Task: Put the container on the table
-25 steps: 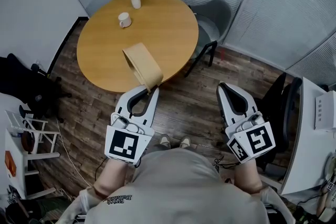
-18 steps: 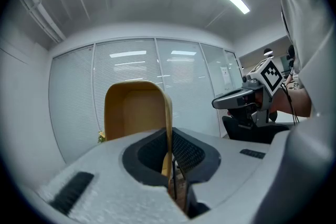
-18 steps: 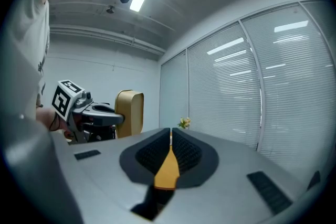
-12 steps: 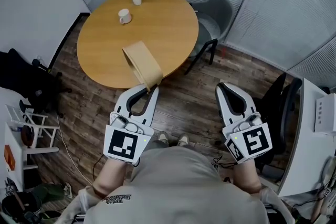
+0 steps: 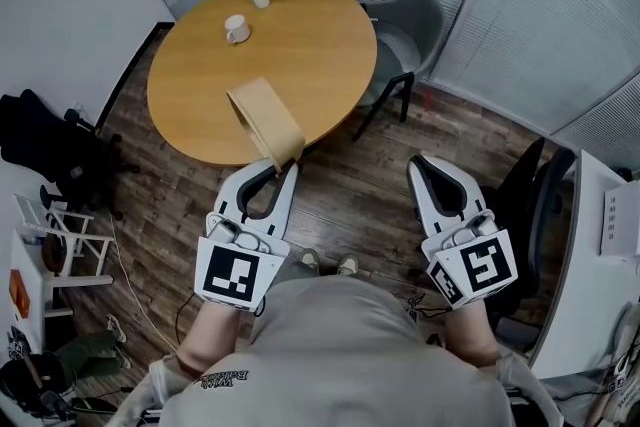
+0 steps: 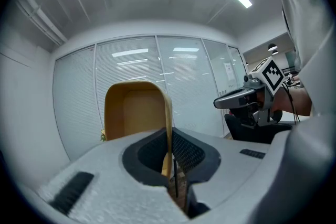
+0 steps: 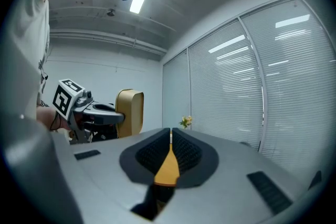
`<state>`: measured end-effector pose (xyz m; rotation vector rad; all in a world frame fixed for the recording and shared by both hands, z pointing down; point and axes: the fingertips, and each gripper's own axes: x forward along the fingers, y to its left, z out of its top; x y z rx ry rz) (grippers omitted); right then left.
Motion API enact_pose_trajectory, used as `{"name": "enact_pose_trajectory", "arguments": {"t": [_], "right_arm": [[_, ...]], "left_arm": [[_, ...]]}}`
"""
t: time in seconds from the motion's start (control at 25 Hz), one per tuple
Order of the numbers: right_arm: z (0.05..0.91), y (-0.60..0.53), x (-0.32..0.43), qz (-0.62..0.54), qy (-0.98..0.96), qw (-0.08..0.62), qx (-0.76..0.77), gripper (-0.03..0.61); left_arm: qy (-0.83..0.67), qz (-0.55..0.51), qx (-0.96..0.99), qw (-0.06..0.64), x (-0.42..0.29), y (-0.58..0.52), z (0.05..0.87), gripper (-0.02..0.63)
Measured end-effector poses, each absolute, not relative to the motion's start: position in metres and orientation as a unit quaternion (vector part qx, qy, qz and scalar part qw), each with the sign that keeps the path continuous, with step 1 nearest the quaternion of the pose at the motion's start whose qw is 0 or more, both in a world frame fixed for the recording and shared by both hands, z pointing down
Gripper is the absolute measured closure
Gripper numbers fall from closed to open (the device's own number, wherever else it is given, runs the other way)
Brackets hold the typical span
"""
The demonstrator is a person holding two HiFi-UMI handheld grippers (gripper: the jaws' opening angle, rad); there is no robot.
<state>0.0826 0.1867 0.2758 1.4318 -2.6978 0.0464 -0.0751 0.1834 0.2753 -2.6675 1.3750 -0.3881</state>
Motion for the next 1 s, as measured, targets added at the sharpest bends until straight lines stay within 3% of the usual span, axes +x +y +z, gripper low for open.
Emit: {"name": "enact_pose_trajectory", "arguments": {"t": [1.0], "right_arm": [[0.293, 0.163, 0.096, 0.029, -0.886, 0.050, 0.461, 0.543]], "left_arm": [[0.455, -0.121, -0.881, 0.045, -0.061, 0.159, 0.285, 0.581]]}}
